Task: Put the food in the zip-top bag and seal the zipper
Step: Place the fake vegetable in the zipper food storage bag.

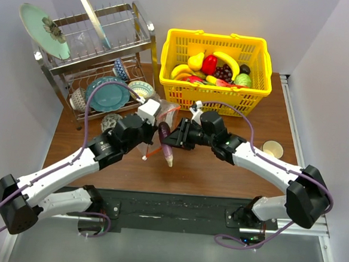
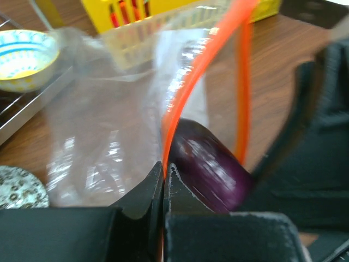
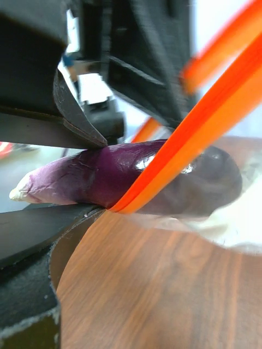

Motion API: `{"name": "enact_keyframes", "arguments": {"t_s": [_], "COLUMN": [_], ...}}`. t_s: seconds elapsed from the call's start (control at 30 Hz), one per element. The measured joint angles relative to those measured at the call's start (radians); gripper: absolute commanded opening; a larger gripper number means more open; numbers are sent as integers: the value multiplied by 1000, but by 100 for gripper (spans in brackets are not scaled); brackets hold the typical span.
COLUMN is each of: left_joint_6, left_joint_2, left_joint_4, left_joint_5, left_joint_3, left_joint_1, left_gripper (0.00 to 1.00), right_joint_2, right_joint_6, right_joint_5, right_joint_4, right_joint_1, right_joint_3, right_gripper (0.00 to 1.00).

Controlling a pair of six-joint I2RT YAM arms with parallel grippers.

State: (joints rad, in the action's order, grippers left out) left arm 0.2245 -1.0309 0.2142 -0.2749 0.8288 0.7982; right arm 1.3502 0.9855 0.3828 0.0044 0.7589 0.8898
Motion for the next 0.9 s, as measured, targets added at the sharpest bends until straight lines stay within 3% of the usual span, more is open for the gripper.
{"name": "enact_keyframes", "arguments": {"t_s": [0.27,0.3,0.4,0.43,0.5,0.67,0.77,0.9], "left_joint_6": [-6,-9,-11,-11,-11,0,8,19], "left_joint_2": [6,2,-22,-26,-38,-41,-43,-62], "left_joint_4": [-41,-42,-41,-39,-33,-26,-18,0], "left_joint_5": [153,159,177,187,204,255,277,283], "left_joint_3": [-10,-10,-10,-9,-9,-8,-2,24], "left_joint_1": [-1,-3,-15,-17,-16,-11,-14,-19], "left_gripper": [0,0,0,0,0,0,0,0], "right_joint_2": [0,0,5,8,16,18,5,-48], "right_joint_6": [151,159,177,177,174,152,122,61], "right_joint_5": [-172,-183,-230,-244,-269,-293,-307,-322], "right_joint_4": [146,148,161,164,163,161,135,52], "right_joint_1": [0,-1,-2,-2,-2,4,6,9], "right_joint_3": [-48,-48,-48,-48,-47,-24,-10,12], "right_gripper": [14,23,34,45,56,76,78,73]}}
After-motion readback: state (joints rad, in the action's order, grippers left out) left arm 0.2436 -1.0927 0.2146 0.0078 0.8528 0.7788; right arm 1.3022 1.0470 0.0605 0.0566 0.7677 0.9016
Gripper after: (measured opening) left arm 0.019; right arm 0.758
